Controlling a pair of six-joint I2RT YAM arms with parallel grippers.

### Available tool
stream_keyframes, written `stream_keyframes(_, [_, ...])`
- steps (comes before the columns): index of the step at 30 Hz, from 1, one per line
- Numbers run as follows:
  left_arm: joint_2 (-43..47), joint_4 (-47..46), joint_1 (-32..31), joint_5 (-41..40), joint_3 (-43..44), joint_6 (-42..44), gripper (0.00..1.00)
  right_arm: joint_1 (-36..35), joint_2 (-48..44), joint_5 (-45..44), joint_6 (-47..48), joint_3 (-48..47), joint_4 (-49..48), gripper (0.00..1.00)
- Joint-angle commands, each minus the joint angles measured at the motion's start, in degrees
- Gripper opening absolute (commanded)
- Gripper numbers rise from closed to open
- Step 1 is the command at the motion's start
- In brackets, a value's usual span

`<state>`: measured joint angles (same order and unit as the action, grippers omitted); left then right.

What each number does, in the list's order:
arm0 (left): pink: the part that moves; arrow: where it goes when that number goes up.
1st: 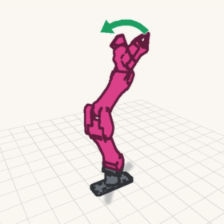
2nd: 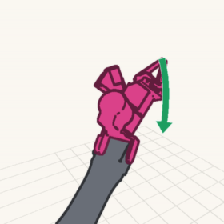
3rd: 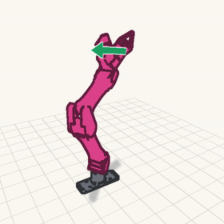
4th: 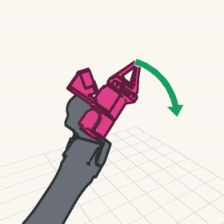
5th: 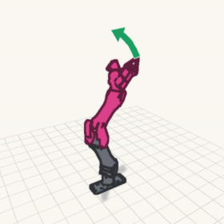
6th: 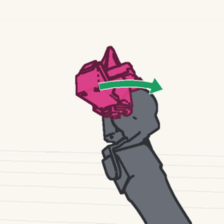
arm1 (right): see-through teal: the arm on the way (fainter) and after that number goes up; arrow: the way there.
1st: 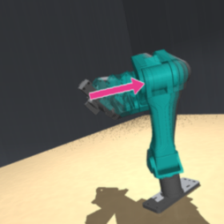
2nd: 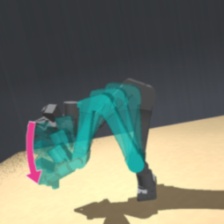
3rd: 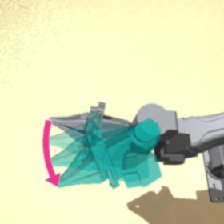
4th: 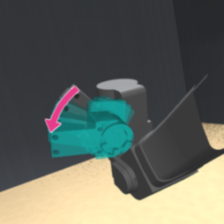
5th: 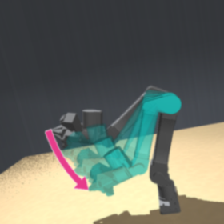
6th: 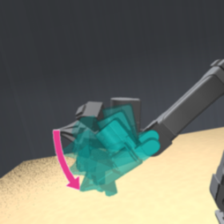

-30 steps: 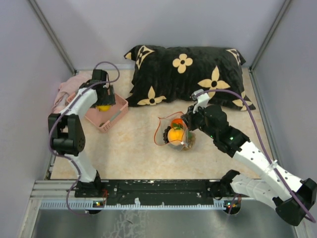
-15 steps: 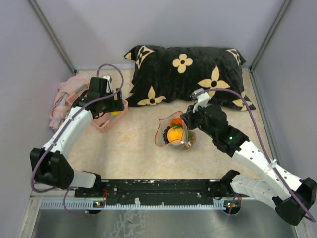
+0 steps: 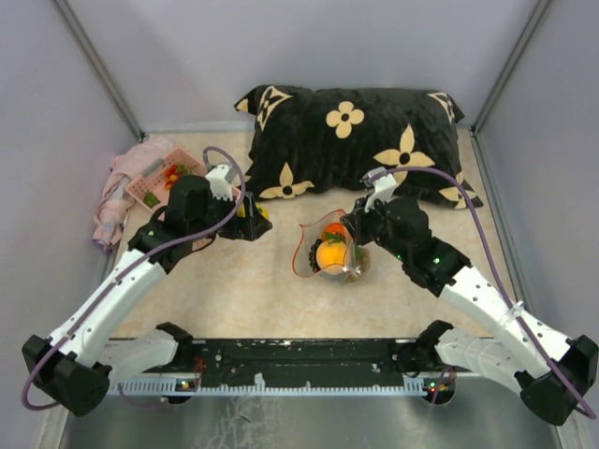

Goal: Place the food in the zip-top bag and seal the zipper
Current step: Place the fake fruit in the zipper food storage bag.

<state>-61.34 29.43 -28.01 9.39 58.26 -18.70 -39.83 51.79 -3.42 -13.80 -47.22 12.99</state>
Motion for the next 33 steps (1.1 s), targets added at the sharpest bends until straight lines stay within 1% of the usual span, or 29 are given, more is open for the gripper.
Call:
stream_keyframes(1, [4.02, -8.23, -4.25, 7.81, -3.44, -4.55, 0.63, 0.61, -1.69, -0.97, -1.09, 0.6, -2.99, 0.0])
stream_keyframes(4, [4.7, -12.47, -8.37, 9.41, -5.3, -5.91, 0.63, 0.63, -1.87, -0.89, -1.31, 0.74, -2.91, 0.0])
stream_keyframes(11, [4.02, -21.28, -17.68, 9.13, -6.19, -6.41, 0.64, 0.62, -1.87, -0.53, -1.53, 0.22, -2.42, 0.0])
stream_keyframes(14, [2.01, -25.84, -20.75, 8.22, -6.2, -6.39, 0.64, 0.63, -1.86, -0.15, -1.74, 0.01, -2.29, 0.0])
stream_keyframes(18, [-2.39, -28.89, -24.2, 6.05, -4.82, -5.28, 0.64, 0.63, -2.33, 0.96, -1.78, -0.7, -1.98, 0.0])
stream_keyframes(21, [-5.4, -29.89, -25.64, 2.81, -3.68, -4.03, 0.64, 0.62, -2.94, 1.46, -1.39, -0.85, -2.26, 0.0])
stream_keyframes(27, [-10.35, -31.85, -26.39, -0.5, -2.19, -2.16, 0.65, 0.6, -3.41, 4.17, -0.79, -0.73, -3.25, 0.0])
stream_keyframes(30, [-11.75, -32.37, -26.39, -2.59, -2.09, -2.65, 0.65, 0.62, -3.22, 5.09, -0.77, -0.59, -3.65, 0.0])
stream_keyframes(33, [-12.36, -33.0, -26.49, -7.06, -2.53, -3.79, 0.66, 0.59, -3.07, 5.98, -0.79, -0.46, -3.85, 0.0])
